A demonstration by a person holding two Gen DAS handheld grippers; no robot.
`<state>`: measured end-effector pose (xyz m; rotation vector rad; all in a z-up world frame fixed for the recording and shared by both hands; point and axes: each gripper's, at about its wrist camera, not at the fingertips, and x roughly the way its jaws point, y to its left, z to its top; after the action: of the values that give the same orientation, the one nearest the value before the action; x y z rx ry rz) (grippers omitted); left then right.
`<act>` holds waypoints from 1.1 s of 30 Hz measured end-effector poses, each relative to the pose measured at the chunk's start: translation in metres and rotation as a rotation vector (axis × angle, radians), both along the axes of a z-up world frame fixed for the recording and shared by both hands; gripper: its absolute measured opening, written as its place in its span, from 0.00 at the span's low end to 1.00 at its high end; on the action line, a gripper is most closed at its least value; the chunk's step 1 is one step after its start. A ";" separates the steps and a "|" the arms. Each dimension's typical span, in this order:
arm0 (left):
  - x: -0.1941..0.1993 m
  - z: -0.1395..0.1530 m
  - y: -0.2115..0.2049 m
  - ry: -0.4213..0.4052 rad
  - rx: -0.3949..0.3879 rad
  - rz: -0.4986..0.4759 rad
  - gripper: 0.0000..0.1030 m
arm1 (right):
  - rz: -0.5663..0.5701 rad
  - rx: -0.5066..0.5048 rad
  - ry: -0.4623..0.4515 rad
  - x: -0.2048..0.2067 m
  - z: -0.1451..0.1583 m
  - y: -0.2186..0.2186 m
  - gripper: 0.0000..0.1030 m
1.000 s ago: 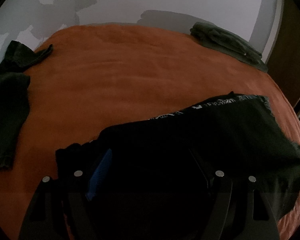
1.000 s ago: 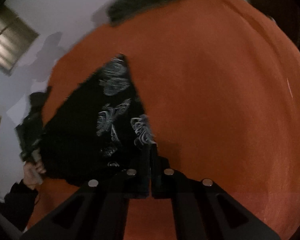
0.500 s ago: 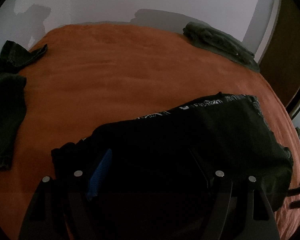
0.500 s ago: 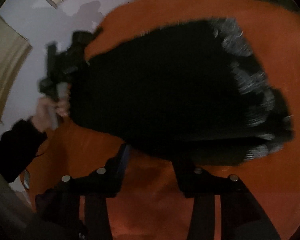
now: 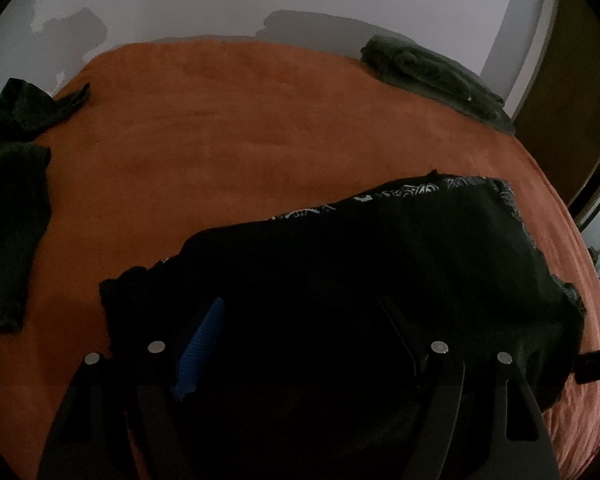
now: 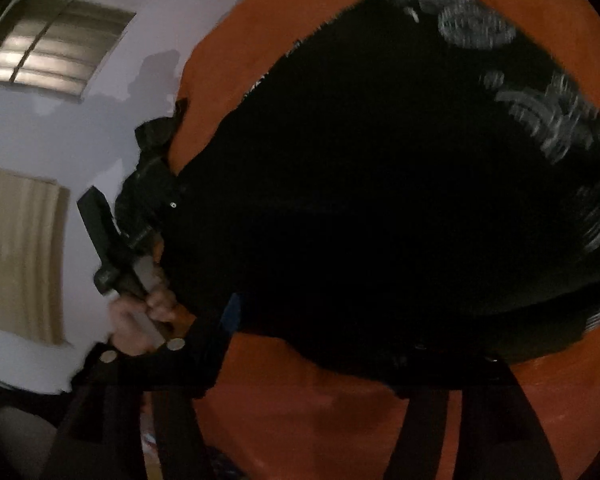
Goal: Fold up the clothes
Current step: 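Lay the folded garment down with both tools and release it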
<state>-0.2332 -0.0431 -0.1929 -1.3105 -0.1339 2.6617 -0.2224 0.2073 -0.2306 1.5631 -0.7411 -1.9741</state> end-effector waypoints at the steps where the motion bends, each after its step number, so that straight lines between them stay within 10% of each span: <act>1: 0.000 0.001 0.002 0.002 -0.005 -0.002 0.75 | 0.016 0.028 0.009 0.000 -0.001 -0.005 0.60; 2: -0.001 0.001 0.001 0.003 -0.007 0.003 0.75 | 0.032 0.056 0.019 0.001 -0.003 -0.010 0.54; 4: -0.002 0.002 -0.002 0.002 -0.001 0.020 0.75 | 0.038 0.073 0.065 0.018 0.002 -0.009 0.05; 5: -0.001 0.004 -0.005 0.005 0.018 0.029 0.75 | 0.040 0.082 0.089 0.027 0.005 -0.008 0.04; 10: 0.003 0.006 -0.021 0.024 0.116 0.060 0.75 | 0.141 0.212 0.285 0.080 0.018 -0.018 0.03; 18: 0.012 0.014 -0.010 0.043 0.046 0.036 0.75 | 0.089 0.166 0.195 0.076 -0.007 -0.007 0.10; 23: 0.046 0.042 -0.028 0.086 0.045 0.032 0.75 | 0.089 0.167 0.259 0.090 0.030 0.010 0.41; 33: 0.097 0.019 -0.041 -0.136 0.088 -0.063 0.75 | -0.223 0.178 0.232 0.057 0.044 0.105 0.41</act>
<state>-0.1365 -0.0845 -0.1740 -1.4425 -0.2217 2.4845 -0.1654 0.3121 -0.1871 1.3631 -0.6842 -2.3935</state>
